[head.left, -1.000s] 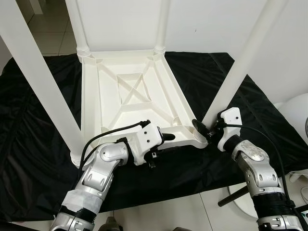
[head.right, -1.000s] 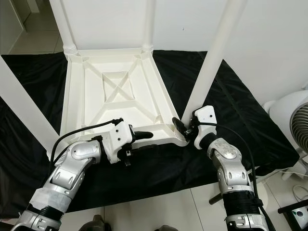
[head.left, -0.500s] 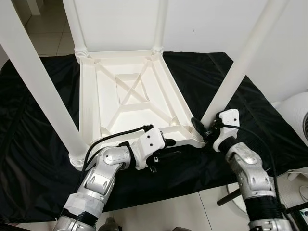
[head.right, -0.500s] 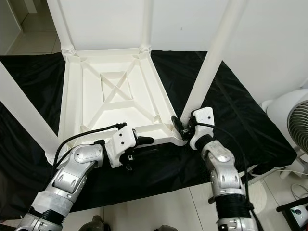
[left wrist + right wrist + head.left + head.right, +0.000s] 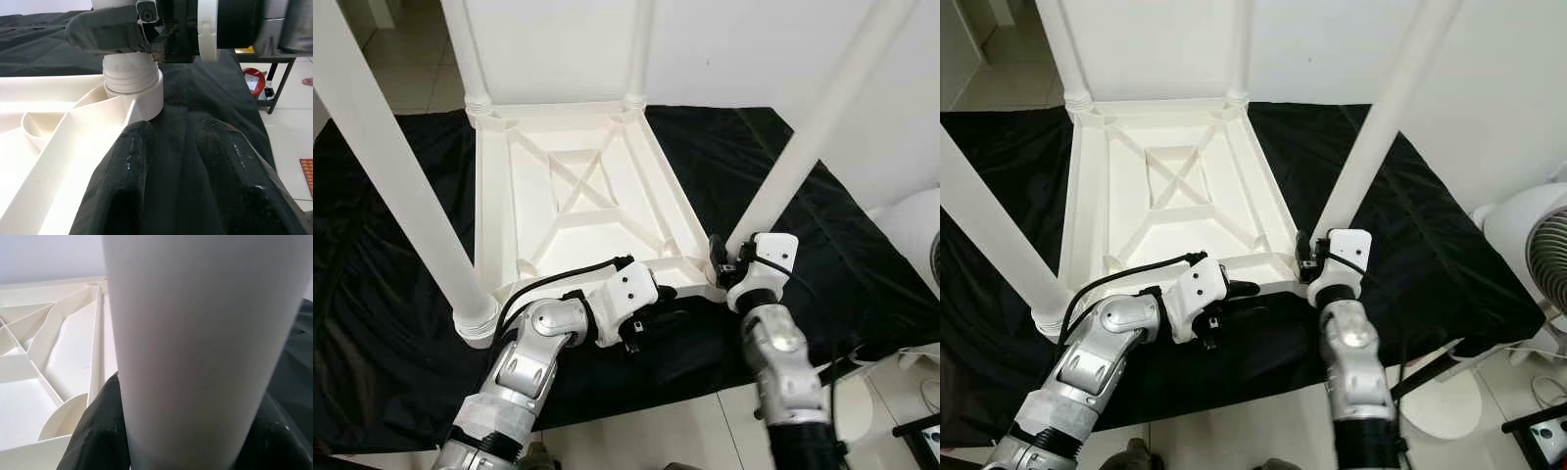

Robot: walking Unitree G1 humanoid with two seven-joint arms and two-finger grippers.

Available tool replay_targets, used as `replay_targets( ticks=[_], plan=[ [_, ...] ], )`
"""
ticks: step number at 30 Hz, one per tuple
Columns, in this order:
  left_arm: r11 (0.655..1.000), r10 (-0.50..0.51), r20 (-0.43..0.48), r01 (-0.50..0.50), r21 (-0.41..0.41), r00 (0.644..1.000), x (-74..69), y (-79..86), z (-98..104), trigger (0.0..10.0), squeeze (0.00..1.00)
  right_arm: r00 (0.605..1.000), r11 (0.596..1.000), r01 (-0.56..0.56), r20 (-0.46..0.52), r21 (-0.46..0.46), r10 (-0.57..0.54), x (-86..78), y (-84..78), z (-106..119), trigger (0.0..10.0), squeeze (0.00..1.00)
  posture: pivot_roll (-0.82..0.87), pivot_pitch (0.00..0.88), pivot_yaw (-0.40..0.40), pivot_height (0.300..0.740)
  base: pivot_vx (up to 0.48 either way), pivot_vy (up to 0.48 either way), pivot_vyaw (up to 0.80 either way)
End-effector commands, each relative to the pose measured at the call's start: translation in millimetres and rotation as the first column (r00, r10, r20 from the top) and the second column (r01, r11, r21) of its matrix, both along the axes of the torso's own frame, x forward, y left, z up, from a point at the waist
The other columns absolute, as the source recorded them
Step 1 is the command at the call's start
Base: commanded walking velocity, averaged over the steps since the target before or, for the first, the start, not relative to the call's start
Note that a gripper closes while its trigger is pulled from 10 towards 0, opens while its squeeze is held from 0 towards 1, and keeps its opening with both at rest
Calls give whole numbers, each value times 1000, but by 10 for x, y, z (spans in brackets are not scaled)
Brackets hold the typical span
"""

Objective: Building children table

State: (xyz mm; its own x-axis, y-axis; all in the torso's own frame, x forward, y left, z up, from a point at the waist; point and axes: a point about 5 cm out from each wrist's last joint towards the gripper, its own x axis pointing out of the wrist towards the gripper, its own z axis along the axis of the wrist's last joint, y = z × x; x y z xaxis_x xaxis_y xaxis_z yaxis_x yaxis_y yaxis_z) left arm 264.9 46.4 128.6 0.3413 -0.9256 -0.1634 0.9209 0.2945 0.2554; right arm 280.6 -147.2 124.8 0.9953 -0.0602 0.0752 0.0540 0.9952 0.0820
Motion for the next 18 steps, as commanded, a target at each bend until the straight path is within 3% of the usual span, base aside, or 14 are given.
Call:
replay_targets(
  ticks=[1,6,13,14,15,18],
  plan=[
    [978,206,44,-204,-38,978,81,12,14,10000,0,996,997,63,-72,33,-61,-64,39,-143,10000,0,22,3,-59,740,0,0,0],
    [976,216,47,-214,-40,975,95,24,24,10000,0,991,992,111,-76,62,-106,-109,193,-127,10000,0,25,2,-66,740,0,0,0],
    [977,210,57,-208,-39,976,100,29,33,10000,0,992,993,108,-66,55,-104,-103,190,-105,10000,0,27,0,-69,740,0,0,0],
    [978,208,58,-206,-39,976,100,29,33,10000,0,992,992,110,-62,54,-107,-102,178,-100,10000,224,28,0,-68,740,0,0,0],
    [978,207,63,-204,-39,976,101,30,37,10000,0,995,994,89,-44,62,-87,-105,169,-79,10000,1000,30,0,-68,740,0,0,0],
    [978,206,66,-204,-39,976,101,31,40,10000,0,997,995,76,-32,68,-74,-109,168,-62,10000,1000,30,0,-68,740,0,0,0]
  ],
)
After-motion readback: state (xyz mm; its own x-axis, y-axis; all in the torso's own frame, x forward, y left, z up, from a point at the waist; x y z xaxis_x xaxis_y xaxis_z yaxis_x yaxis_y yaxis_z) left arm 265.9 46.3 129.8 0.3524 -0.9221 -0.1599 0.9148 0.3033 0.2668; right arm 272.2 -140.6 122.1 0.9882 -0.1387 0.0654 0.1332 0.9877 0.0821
